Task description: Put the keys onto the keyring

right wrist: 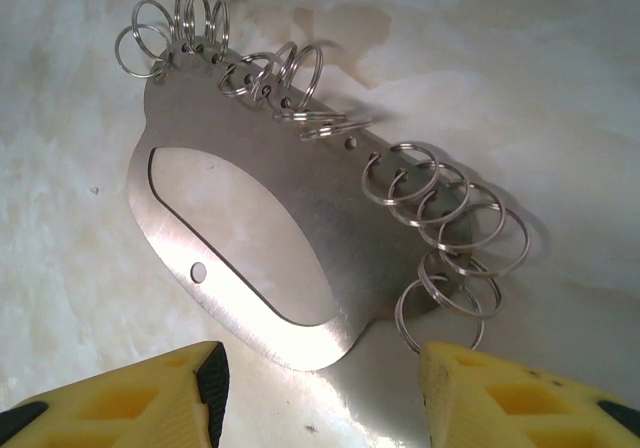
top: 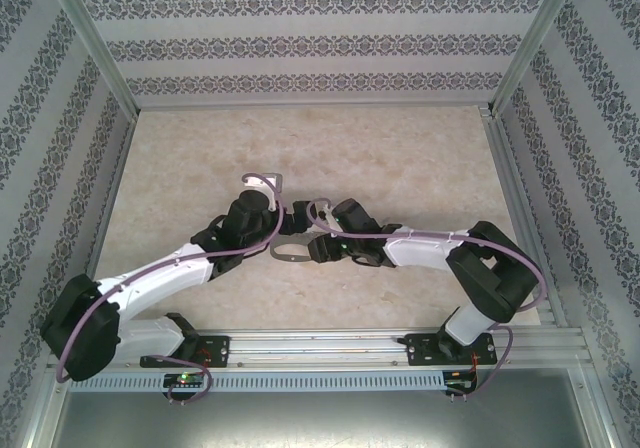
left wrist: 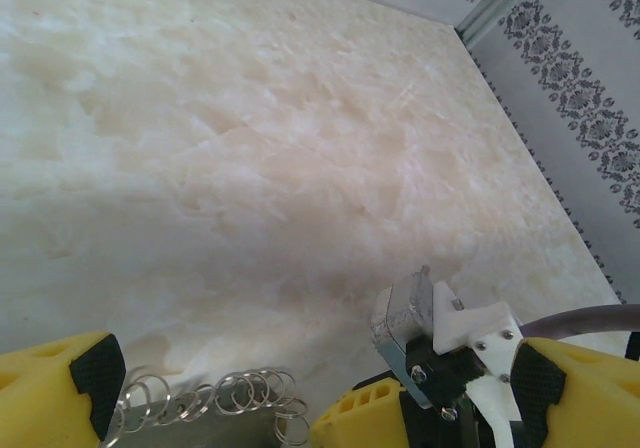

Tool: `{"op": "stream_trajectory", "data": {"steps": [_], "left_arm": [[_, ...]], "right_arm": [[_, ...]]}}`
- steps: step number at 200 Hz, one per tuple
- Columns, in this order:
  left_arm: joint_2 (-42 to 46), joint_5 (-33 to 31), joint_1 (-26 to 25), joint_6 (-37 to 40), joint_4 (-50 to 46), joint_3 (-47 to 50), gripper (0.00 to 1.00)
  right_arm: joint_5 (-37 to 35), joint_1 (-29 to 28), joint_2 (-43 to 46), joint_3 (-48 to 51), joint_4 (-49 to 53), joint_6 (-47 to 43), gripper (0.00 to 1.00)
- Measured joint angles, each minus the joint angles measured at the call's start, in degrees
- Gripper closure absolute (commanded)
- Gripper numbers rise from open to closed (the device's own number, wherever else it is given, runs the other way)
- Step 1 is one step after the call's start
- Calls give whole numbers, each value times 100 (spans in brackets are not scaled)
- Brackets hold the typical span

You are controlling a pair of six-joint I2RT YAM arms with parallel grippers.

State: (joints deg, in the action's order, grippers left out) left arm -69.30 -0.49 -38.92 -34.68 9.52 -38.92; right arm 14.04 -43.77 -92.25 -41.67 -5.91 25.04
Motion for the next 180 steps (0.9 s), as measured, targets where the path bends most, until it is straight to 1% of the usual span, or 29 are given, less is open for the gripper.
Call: {"op": "stream_trajectory", "data": {"steps": [45,114,180], "left_arm": [[190,-153,4,0,-160,0,0],[284,-173,4,-2,-164,4,0],[317,-173,4,-2,-160,46,0]], "right_arm": [[-52,2,-74,-72,15,-155,46],[-118,131,-286,-116,37,-302,46],[-275,157,-295,-179,144,-553,47]]}}
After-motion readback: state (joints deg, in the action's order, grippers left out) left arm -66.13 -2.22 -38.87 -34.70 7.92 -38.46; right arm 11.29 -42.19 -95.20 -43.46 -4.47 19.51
